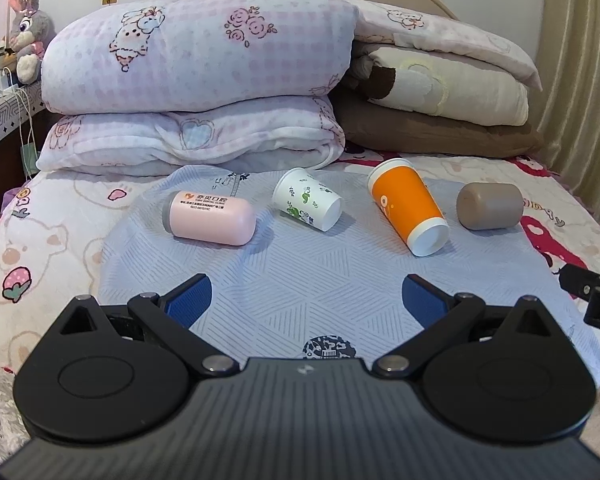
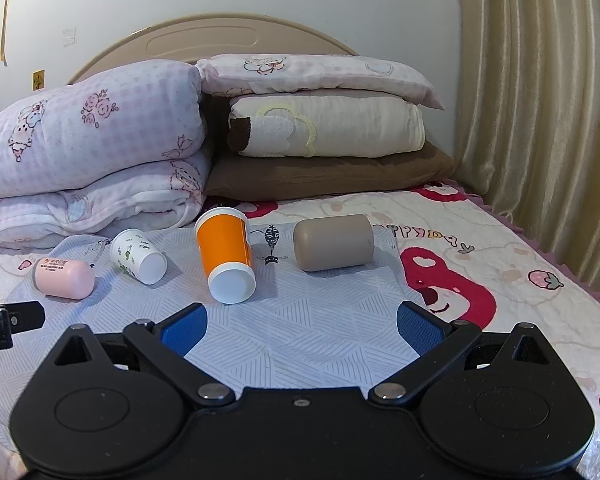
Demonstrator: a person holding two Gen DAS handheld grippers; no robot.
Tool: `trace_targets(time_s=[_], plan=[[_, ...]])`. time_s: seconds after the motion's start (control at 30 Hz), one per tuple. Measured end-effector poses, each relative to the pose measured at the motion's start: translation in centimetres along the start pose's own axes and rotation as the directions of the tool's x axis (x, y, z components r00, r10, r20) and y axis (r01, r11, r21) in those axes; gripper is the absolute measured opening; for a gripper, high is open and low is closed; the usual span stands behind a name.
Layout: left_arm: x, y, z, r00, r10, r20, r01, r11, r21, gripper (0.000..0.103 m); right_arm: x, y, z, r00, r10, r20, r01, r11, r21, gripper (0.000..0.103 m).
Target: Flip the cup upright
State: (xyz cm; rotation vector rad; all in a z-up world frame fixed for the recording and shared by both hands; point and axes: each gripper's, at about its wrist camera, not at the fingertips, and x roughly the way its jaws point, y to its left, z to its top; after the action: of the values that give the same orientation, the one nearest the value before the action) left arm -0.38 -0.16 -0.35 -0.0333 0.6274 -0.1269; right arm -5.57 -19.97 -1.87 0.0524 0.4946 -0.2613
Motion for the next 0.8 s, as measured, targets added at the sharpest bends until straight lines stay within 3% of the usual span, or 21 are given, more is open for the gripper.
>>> trace_targets(time_s=[0.8], plan=[[0.5,0.41,-0.48,1.0,0.014,-0.006,-0.014,1.0,-0.016,0.103,0.43,-0.24,-0.01,1.0,-0.002,-0.018,0.002,1.0,0.0,0.103]])
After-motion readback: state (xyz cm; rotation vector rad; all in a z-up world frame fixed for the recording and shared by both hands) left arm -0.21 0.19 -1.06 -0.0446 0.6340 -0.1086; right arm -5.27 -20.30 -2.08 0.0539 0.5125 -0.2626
